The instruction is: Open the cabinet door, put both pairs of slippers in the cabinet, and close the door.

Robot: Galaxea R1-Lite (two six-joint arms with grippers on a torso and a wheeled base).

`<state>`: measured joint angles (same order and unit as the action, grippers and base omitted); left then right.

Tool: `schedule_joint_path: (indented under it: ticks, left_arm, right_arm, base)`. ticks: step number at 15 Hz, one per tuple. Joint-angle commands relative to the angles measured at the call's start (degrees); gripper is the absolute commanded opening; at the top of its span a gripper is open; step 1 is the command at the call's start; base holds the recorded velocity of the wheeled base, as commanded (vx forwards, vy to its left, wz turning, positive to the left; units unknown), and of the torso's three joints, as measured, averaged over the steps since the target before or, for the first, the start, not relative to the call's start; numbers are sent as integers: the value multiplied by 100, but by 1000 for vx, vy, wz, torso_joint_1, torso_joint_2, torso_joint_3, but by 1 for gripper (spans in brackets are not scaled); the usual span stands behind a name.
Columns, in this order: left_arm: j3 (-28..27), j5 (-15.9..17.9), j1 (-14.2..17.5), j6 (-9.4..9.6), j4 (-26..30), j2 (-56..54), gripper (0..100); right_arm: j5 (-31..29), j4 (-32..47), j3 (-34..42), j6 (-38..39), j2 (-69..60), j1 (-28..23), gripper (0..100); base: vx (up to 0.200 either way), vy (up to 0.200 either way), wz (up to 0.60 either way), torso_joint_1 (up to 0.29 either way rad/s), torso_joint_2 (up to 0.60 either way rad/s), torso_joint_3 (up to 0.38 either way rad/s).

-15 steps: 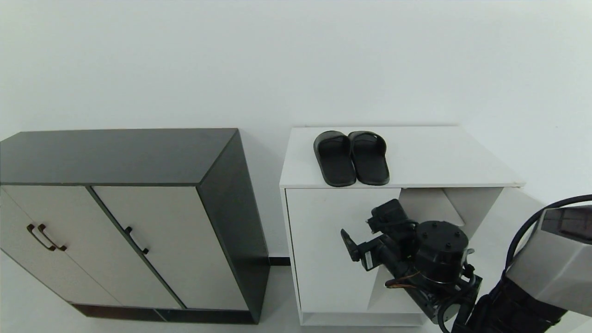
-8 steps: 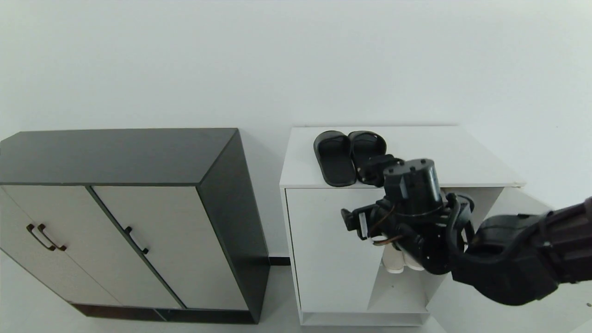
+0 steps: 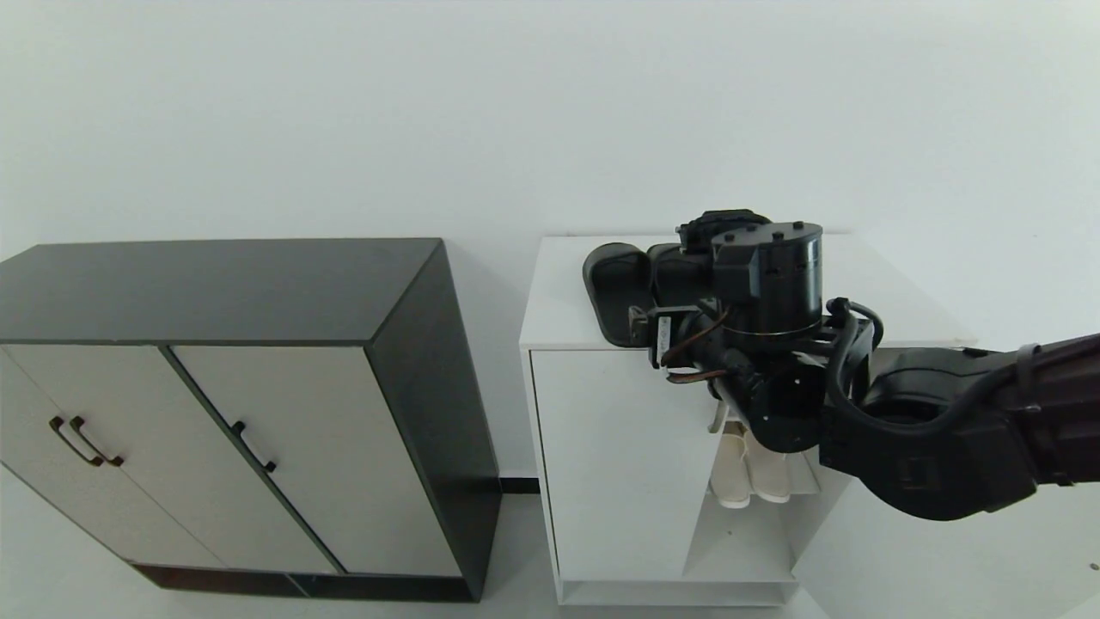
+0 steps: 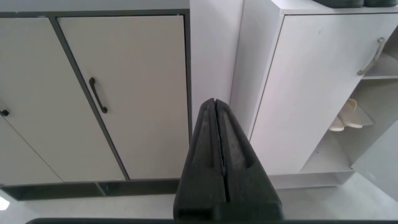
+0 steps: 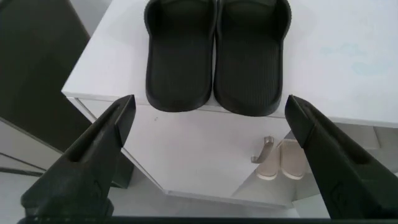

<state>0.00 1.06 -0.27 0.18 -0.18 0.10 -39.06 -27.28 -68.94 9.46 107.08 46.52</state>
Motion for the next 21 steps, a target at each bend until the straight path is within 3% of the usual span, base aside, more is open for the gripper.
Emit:
schedule_joint_path:
  ticks: [1,11,15,21]
  left_arm:
    - [0,8,0,-1,1,-1,0]
    - [0,-1,0,-1,1,-1,0]
    - [0,-1,0,-9,1,-1,0]
    - [0,-18,0,-27,1,-1,0]
  right_arm:
    - [4,-14,47,-6,111,-3,100]
    - [311,-67,30,56,515,-213,100]
    - [390,-102,-111,232,823,-328,100]
    - [425,-234,-1034,161,1526,-556,100]
  base:
    - [200,0,0,2,7,2]
    - [200,0,0,3,1,4]
    - [0,0,0,0,0,0]
    - [0,0,0,0,0,0]
